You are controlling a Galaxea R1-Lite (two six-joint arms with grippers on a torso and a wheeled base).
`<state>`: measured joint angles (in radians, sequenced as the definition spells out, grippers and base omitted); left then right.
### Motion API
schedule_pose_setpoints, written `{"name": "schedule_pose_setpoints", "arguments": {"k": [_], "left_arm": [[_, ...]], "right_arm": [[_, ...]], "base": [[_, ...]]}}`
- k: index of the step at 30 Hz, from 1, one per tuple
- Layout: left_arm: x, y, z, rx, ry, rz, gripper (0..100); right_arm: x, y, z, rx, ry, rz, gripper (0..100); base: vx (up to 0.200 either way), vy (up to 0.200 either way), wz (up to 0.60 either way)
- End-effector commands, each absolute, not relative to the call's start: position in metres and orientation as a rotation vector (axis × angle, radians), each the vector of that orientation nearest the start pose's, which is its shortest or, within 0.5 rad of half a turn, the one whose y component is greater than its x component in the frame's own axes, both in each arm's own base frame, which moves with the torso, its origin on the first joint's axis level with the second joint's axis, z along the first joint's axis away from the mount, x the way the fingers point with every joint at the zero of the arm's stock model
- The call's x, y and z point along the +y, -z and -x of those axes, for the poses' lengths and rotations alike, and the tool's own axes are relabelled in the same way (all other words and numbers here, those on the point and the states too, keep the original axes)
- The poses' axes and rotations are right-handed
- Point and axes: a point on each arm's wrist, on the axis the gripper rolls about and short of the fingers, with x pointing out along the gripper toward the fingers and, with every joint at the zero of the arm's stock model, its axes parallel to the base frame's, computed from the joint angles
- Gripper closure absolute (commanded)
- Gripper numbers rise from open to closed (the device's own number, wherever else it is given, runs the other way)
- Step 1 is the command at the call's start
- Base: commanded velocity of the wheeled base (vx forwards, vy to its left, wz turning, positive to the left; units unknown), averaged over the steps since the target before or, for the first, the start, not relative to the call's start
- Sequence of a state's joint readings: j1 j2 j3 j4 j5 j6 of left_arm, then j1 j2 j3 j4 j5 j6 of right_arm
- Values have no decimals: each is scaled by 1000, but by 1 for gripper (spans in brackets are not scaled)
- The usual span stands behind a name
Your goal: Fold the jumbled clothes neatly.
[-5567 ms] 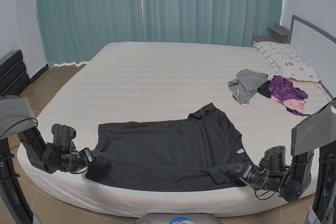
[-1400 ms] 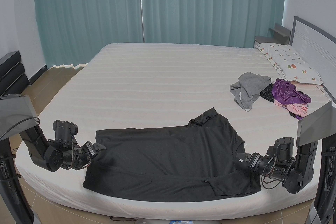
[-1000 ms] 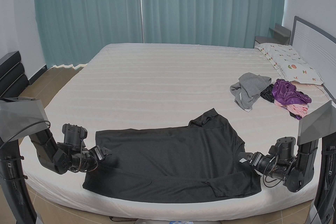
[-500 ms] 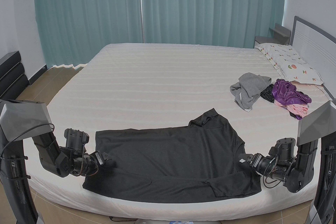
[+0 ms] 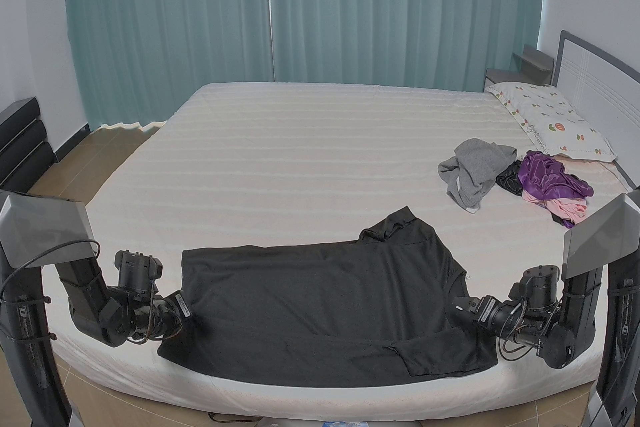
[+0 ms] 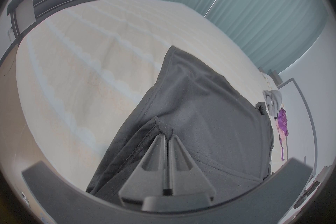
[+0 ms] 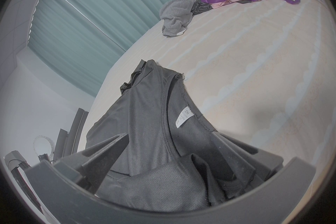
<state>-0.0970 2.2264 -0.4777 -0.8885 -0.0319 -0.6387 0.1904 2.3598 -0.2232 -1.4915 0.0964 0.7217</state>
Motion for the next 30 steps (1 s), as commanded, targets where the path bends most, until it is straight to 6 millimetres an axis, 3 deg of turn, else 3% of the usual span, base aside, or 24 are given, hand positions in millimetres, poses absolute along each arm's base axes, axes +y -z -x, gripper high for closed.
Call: {"name": "schedule_pose_setpoints", "arguments": {"k": [1, 11, 26, 27, 30], "left_arm": [[-27, 21, -286, 850, -159, 577, 100], [-26, 8, -279, 828, -151, 580, 100], [-27, 10, -280, 831, -150, 577, 100], [-27, 10, -280, 831, -150, 577, 100], [-27, 9, -282, 827, -149, 579, 100]], "right_arm": [[53, 40, -260, 719, -35, -656, 0], [38, 41, -264, 738, -159, -609, 0], [45, 59, -256, 794, -260, -494, 0], [45, 59, -255, 796, -259, -494, 100], [44, 60, -248, 817, -256, -459, 100]], "base": [[0, 0, 0], [0, 0, 0], [0, 0, 0], [0, 0, 0], [0, 0, 0]]}}
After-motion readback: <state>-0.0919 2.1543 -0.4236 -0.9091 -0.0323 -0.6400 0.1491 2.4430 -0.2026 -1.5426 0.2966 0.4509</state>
